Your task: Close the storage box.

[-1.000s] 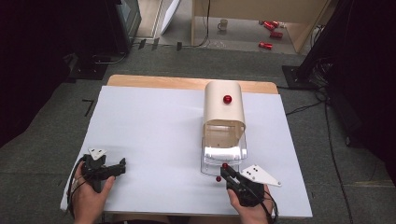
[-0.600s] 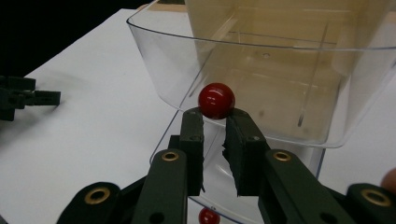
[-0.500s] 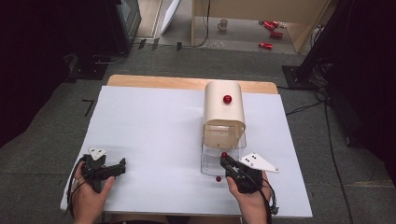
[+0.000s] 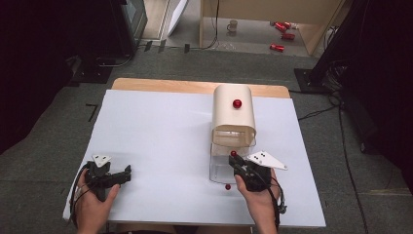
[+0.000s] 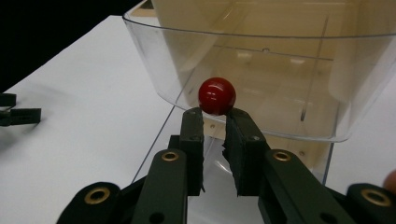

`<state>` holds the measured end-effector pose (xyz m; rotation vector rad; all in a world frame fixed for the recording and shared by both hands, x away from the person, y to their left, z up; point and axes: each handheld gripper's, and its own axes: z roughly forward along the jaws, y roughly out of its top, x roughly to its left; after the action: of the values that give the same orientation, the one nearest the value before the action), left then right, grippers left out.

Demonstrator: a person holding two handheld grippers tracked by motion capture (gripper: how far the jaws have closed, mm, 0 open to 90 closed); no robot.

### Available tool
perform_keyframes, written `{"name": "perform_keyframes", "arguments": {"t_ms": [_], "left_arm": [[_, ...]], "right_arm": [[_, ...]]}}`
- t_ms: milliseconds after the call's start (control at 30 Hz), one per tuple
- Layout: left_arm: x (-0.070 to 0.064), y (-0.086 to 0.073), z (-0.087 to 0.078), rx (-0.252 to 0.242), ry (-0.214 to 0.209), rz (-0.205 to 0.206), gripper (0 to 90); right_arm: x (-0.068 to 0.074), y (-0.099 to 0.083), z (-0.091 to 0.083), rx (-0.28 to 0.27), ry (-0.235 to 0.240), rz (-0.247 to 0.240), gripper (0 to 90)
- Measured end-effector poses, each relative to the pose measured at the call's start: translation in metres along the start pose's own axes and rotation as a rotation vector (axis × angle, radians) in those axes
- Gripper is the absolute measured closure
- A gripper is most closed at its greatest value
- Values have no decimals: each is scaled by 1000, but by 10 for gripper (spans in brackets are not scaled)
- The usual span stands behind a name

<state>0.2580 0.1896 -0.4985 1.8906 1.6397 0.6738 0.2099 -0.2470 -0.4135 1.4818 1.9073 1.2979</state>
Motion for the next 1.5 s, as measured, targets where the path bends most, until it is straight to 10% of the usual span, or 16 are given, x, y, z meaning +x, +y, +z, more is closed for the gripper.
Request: {"name": "perform_keyframes", "arguments": {"t_ms": [767, 1067, 1267, 1500], "left_arm": [[0, 0, 0, 0, 0, 0, 0], [0, 0, 0, 0, 0, 0, 0], [0, 0, 0, 0, 0, 0, 0], [0, 0, 0, 0, 0, 0, 0]], "right_arm": [[-7, 12, 22, -1, 1, -2, 735], [-6, -2, 24, 4, -12, -22, 417], [-2, -14, 19, 62, -75, -40, 18], [-2, -32, 5, 81, -138, -31, 0]]}}
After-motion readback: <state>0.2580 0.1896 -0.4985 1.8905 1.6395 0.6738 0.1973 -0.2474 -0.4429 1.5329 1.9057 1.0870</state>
